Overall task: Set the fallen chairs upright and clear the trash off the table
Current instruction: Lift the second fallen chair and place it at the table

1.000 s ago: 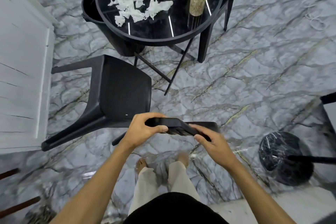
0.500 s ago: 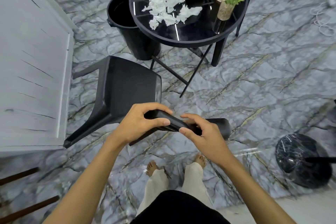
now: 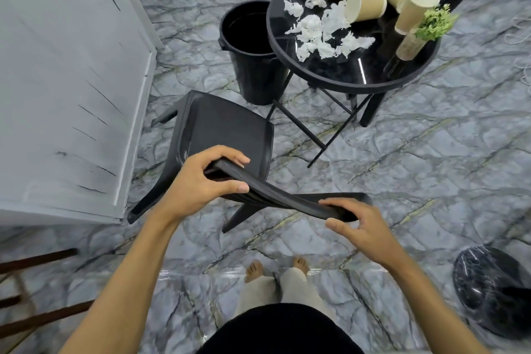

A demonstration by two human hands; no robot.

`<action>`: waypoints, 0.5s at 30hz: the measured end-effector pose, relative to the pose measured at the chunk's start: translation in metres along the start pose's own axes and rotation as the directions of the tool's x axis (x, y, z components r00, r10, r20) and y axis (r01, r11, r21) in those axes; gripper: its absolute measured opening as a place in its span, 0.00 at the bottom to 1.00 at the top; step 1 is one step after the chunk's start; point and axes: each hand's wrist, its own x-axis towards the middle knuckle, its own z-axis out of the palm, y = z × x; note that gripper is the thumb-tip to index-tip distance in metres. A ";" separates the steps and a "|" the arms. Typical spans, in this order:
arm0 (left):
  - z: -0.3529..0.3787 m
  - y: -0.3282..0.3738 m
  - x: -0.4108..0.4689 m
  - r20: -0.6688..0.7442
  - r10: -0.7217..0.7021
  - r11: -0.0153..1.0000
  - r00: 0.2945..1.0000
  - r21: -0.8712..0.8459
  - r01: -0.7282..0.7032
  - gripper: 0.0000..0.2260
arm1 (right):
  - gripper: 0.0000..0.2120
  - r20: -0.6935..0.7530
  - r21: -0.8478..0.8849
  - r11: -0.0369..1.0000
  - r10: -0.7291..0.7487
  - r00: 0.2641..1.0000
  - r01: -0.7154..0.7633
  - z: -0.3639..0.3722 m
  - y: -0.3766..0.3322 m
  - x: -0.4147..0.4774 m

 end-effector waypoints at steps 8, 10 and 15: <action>-0.061 -0.018 -0.012 -0.175 -0.030 0.984 0.984 -0.181 -0.002 0.15 | 0.25 0.187 0.029 0.999 -0.029 0.982 0.024 0.011 -0.014 0.046; -0.081 -0.024 -0.018 -0.212 -0.032 0.977 0.977 -0.214 -0.014 0.16 | 0.24 0.220 0.034 0.999 -0.045 0.974 0.038 0.015 -0.018 0.059; -0.133 -0.042 -0.033 -0.286 -0.086 0.966 0.954 -0.258 0.010 0.15 | 0.20 0.270 0.024 0.996 -0.093 0.958 0.090 0.020 -0.034 0.092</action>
